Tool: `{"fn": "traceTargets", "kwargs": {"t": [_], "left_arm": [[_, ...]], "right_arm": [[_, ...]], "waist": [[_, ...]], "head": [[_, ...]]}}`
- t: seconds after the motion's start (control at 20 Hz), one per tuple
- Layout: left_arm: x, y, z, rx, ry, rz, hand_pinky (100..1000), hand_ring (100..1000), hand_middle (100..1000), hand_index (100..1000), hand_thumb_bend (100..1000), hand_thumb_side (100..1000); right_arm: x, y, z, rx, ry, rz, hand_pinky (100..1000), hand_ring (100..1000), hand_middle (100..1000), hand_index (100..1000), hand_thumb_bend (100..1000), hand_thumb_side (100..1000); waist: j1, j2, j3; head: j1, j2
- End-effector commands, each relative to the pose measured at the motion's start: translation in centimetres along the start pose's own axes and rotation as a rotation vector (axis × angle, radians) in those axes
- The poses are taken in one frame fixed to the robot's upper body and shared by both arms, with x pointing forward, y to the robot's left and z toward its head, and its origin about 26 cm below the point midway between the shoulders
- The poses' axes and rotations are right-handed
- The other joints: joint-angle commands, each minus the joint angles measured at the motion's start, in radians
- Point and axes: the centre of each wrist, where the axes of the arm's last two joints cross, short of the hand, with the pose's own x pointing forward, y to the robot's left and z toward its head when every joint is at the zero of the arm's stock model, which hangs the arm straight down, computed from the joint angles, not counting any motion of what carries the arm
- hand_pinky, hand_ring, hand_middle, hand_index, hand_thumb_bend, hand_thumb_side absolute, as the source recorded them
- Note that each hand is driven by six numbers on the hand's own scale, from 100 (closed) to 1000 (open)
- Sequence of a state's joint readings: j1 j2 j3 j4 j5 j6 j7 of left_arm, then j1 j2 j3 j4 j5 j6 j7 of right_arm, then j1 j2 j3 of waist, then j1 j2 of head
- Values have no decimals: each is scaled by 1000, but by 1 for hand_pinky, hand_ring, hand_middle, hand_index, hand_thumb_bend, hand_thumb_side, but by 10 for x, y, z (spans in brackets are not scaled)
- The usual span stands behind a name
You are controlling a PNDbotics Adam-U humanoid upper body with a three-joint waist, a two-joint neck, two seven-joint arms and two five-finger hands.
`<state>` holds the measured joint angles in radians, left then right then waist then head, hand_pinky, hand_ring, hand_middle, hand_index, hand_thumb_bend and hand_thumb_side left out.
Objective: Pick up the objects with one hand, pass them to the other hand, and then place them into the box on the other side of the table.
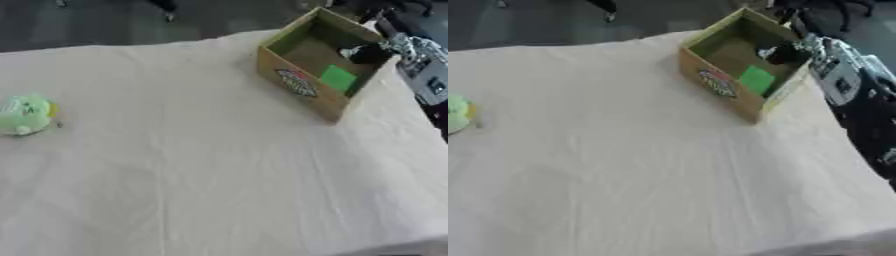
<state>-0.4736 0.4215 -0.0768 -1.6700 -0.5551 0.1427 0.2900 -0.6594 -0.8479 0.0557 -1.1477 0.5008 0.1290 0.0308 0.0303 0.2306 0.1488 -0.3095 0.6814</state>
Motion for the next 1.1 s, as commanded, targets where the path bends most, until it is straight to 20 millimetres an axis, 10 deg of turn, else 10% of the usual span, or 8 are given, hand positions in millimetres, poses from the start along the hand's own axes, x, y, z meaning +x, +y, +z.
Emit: {"fn": "traceTargets", "kwargs": {"t": [0.05,0.25,0.45,1.1], "left_arm": [[-2,11,-5,29,-11,-24,606,569,613,763,588,215],[-4,14,-6,40,-1,-32,605,569,612,763,589,213],[-7,21,-11,51,20,-62,608,572,614,765,586,219],[-35,60,-69,-160,150,-210,647,615,643,782,614,290]], "right_arm": [[4,-23,-1,-67,-12,1,1000,951,766,906,344,218],[15,-30,3,-138,-6,-112,1000,949,769,937,100,100],[38,-40,15,-183,-54,-326,1000,964,792,947,100,496],[80,-52,50,-169,-198,-596,1000,962,805,973,100,590]], "waist": [[-1,-16,-2],[1,-16,-4],[3,-16,-5],[12,-20,-9]], "head": [[6,-2],[32,3],[84,8],[161,1]]}}
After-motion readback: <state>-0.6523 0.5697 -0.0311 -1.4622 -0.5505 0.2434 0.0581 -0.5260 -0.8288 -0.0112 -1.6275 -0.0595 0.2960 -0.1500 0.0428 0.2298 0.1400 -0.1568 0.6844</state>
